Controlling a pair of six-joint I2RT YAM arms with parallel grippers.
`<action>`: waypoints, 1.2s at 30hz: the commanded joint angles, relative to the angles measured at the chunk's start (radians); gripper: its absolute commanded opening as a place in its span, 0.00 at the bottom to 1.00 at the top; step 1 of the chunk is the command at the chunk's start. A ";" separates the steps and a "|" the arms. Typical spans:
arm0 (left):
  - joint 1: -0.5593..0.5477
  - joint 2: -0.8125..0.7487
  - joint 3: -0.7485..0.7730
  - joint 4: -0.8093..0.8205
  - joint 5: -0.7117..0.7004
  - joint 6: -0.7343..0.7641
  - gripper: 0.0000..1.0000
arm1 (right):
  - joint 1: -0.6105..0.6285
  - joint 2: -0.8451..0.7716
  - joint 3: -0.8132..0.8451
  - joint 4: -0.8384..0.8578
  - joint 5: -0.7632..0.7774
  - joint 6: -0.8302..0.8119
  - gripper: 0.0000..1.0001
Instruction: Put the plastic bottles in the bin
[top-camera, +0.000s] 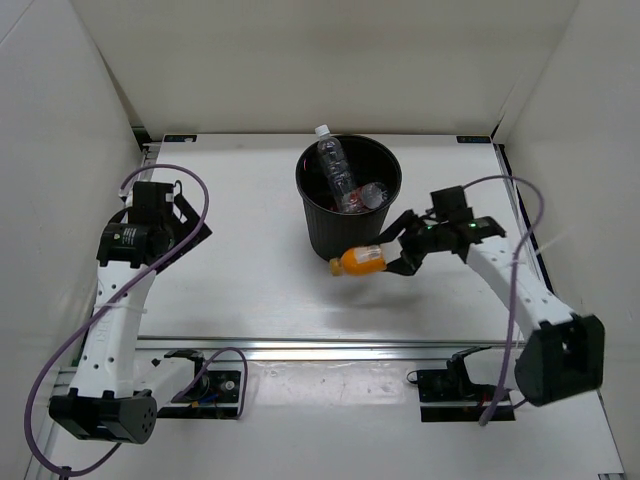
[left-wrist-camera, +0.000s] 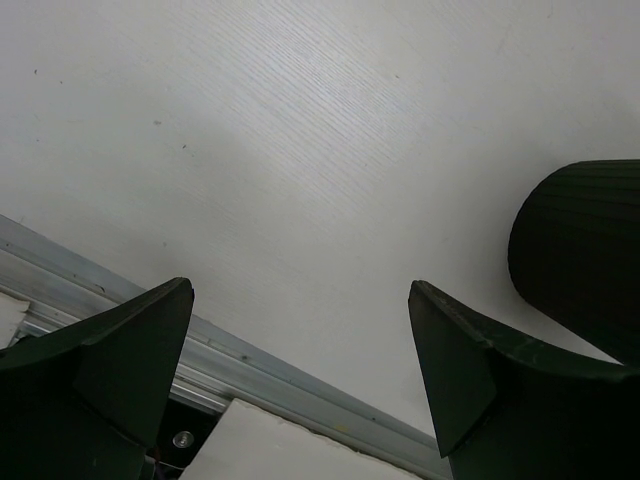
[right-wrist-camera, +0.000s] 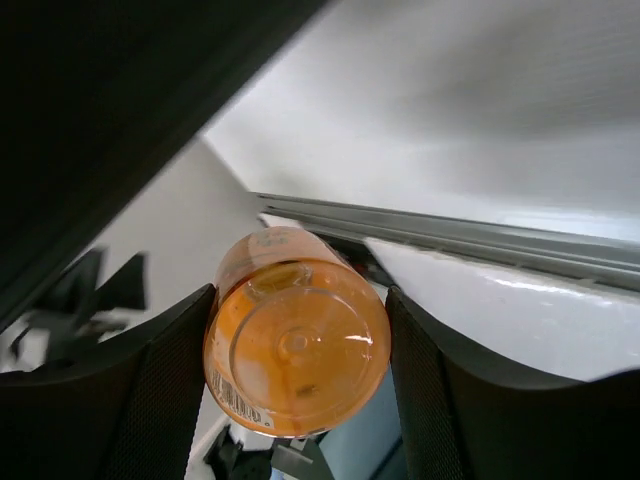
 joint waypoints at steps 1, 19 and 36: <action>0.006 -0.002 -0.007 0.034 -0.029 -0.025 1.00 | -0.055 -0.138 0.142 -0.243 -0.031 -0.070 0.40; 0.016 0.025 -0.064 0.132 0.065 -0.068 1.00 | -0.153 0.433 1.145 -0.452 0.163 -0.332 1.00; 0.034 -0.051 -0.158 -0.125 -0.390 -0.334 1.00 | -0.380 0.096 0.885 -0.422 0.274 -0.487 1.00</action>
